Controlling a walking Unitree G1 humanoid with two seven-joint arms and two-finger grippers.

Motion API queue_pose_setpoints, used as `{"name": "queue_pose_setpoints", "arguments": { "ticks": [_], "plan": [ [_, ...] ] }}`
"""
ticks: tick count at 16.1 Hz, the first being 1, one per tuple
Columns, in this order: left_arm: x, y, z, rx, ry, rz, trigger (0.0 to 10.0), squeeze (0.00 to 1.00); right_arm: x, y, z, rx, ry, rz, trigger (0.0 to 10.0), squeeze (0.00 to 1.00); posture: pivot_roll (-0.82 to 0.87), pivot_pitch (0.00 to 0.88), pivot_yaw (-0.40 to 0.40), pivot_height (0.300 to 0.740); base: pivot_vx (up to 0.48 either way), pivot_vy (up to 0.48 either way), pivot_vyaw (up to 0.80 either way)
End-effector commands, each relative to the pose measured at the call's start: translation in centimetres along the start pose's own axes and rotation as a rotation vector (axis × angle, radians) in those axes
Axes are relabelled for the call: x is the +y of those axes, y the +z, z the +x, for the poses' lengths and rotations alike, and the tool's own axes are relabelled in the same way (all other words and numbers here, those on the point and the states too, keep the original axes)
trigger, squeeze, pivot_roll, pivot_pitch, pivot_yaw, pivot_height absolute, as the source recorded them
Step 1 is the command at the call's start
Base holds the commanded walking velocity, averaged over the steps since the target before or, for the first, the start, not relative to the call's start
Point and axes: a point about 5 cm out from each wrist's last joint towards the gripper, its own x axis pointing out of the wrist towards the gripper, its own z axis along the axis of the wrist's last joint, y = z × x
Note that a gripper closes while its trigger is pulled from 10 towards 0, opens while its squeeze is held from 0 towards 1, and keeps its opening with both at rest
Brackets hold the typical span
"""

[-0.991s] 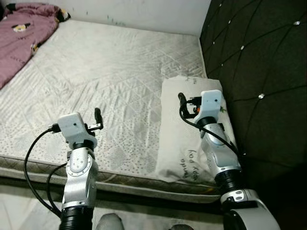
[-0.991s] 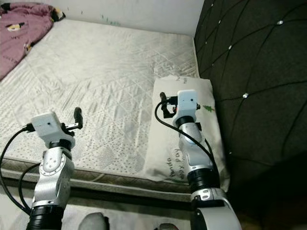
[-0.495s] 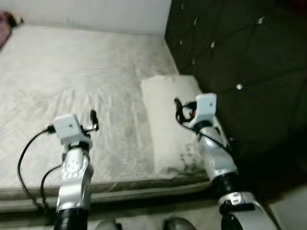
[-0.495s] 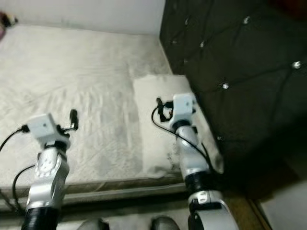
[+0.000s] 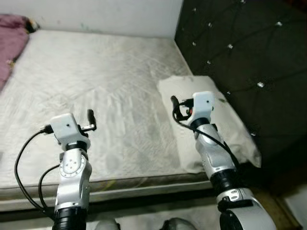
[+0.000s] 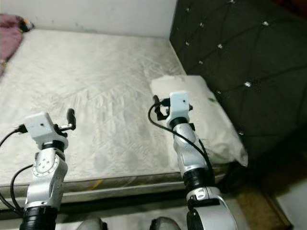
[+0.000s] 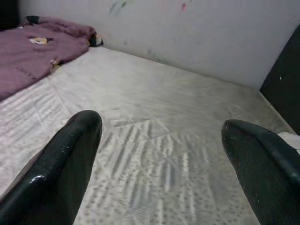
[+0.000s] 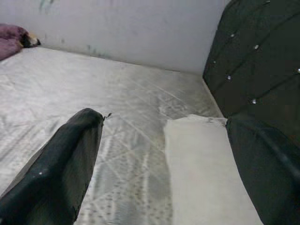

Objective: Clean up the room

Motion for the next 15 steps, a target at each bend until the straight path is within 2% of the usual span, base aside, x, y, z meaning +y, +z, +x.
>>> {"name": "queue_pose_setpoints", "arguments": {
  "ticks": [1, 15],
  "plan": [
    [-1.09, -0.23, -0.07, 0.015, -0.023, -0.013, 10.0, 0.0, -1.55, -0.17, -0.21, 0.012, -0.043, -0.017, 10.0, 0.0, -0.01, 0.0, -0.077, 0.74, 0.0, 0.48, 0.0],
    [-1.1, -0.14, 0.14, 0.018, -0.02, -0.009, 10.0, 0.0, -1.51, -0.31, -0.03, 0.019, -0.046, -0.016, 10.0, 0.0, -0.01, 0.0, -0.077, 0.74, 0.0, 0.48, 0.0]
  ]
}}
